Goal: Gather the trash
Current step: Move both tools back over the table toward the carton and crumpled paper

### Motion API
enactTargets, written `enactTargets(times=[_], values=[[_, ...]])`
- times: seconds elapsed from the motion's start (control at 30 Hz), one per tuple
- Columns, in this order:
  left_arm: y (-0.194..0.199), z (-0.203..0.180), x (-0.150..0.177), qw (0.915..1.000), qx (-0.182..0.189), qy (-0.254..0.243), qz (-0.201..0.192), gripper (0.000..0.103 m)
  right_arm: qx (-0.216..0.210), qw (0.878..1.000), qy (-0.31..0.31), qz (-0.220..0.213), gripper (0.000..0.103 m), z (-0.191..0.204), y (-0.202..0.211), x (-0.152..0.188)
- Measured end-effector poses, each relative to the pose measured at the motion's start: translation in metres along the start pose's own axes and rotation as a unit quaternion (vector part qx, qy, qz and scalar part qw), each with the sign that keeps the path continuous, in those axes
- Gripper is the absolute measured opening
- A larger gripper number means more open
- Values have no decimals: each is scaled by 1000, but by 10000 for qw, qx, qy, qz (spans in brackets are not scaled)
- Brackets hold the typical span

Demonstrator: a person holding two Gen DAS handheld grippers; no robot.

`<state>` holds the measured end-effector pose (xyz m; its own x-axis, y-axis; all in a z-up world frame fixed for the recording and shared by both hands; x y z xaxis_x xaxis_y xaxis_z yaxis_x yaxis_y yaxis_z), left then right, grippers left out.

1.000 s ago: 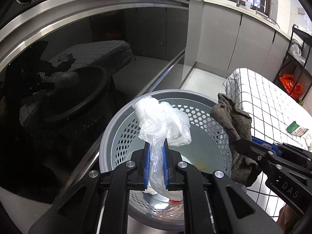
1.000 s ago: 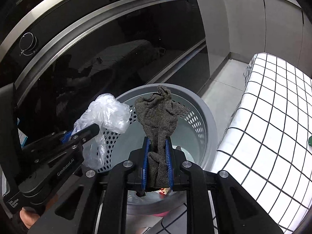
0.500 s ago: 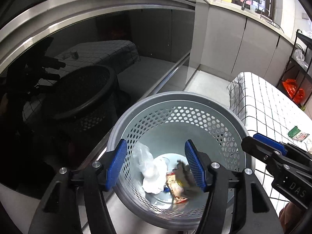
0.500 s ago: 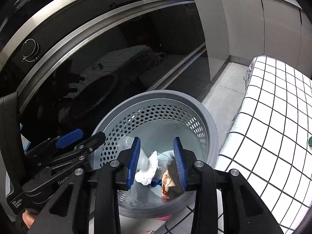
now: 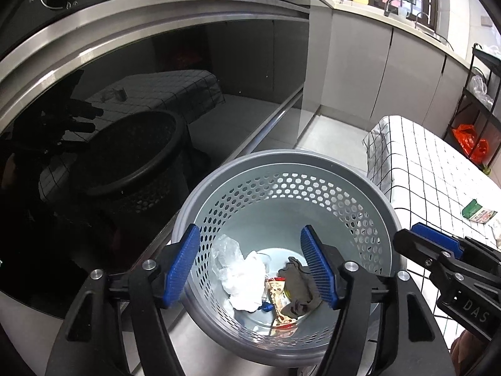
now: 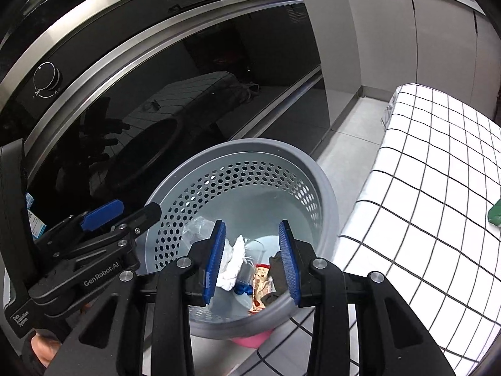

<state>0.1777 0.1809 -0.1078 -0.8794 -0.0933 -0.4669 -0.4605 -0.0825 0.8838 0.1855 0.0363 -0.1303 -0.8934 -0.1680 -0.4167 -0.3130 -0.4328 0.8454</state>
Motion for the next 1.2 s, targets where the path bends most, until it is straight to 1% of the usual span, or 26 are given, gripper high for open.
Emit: enactTargets(times=[0.17,0.23,0.33,0.37,0.43,0.47,0.57,0.73,0.87,0.97,1.07,1.2], values=[[7,-4,1,9999,-53,-45,-116,68,66,9998,-167,-52,38,-11,9,12],[10,-8,2,9999,-37,-72,-146,71,72,9996,-256,-90,43,-17,14,18],[17,-15,4,9997,29,-110,-202,73,115,9990,-398,-148,44,-28,26,30],[19,-18,5,9997,58,-130,-223,74,156,9988,-427,-173,44,-32,31,35],[24,-25,7,9994,116,-173,-274,79,229,9982,-493,-235,50,-41,42,44],[25,-27,8,9993,134,-196,-292,80,262,9979,-523,-268,51,-46,48,50],[30,-39,12,9988,131,-316,-341,80,422,9966,-624,-336,51,-62,66,66],[36,-62,25,9979,316,-487,-291,80,781,9917,-875,-531,54,-98,104,96],[42,-89,39,9959,496,-731,-211,81,1109,9851,-1123,-680,57,-131,136,120],[49,-114,50,9931,622,-970,-220,82,1351,9781,-1385,-762,59,-164,159,139],[56,-143,57,9896,712,-1224,-240,82,1566,9714,-1604,-776,59,-195,176,155],[65,-189,64,9828,1034,-1520,-175,83,1803,9621,-1867,-836,59,-234,199,168]])
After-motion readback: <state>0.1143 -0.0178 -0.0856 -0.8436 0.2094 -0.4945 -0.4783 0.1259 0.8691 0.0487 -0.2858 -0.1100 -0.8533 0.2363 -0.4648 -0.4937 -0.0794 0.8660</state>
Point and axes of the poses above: each gripper's, at about its wrist camera, not at the fingertips, and y roughly against the way its jaws point, z to its left, x to its underside, the point moved 6 cm from there along -y, roughly the way its jaws point, and after that the axes turned 14 degrees about z, right-handed, at the moved point
